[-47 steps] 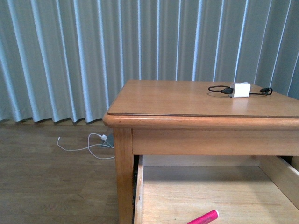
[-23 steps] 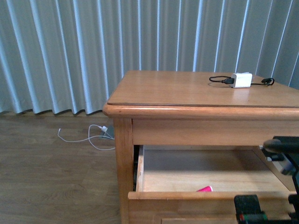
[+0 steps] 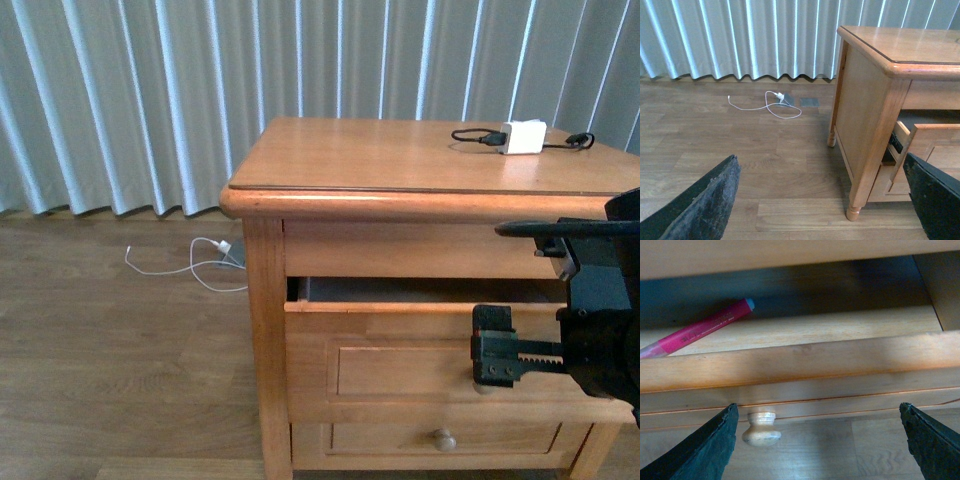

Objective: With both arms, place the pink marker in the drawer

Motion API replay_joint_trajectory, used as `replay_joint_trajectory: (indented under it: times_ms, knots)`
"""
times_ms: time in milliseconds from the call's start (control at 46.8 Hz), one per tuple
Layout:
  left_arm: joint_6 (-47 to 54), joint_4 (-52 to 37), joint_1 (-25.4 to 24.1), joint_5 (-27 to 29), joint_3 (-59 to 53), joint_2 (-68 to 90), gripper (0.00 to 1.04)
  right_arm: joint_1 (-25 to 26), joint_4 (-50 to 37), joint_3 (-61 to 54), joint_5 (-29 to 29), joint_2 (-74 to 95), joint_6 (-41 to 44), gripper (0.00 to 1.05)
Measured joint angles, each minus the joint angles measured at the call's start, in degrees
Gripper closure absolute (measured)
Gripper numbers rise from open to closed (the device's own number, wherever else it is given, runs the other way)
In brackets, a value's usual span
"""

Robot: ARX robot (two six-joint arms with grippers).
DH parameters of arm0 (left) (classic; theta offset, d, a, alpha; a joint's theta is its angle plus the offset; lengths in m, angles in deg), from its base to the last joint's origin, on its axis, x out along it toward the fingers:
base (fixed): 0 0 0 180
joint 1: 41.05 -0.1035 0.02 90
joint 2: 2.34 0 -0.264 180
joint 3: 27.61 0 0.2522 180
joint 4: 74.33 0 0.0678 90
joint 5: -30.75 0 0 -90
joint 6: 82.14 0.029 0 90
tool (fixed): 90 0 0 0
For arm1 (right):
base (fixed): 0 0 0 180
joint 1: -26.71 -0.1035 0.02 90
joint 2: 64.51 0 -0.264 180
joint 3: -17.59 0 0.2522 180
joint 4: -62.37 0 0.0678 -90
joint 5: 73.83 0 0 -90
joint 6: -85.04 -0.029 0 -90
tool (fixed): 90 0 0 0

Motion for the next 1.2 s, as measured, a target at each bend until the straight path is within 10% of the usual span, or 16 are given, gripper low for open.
replay_joint_trajectory:
  times_ms: [897, 1196]
  knots:
    - [0.00, 0.00, 0.00, 0.00, 0.00, 0.00, 0.06, 0.92, -9.27, 5.49, 4.04, 9.79, -14.03, 0.09]
    - [0.00, 0.00, 0.00, -0.02, 0.00, 0.00, 0.06, 0.76, -0.59, 4.68, 2.25, 5.25, -8.74, 0.09]
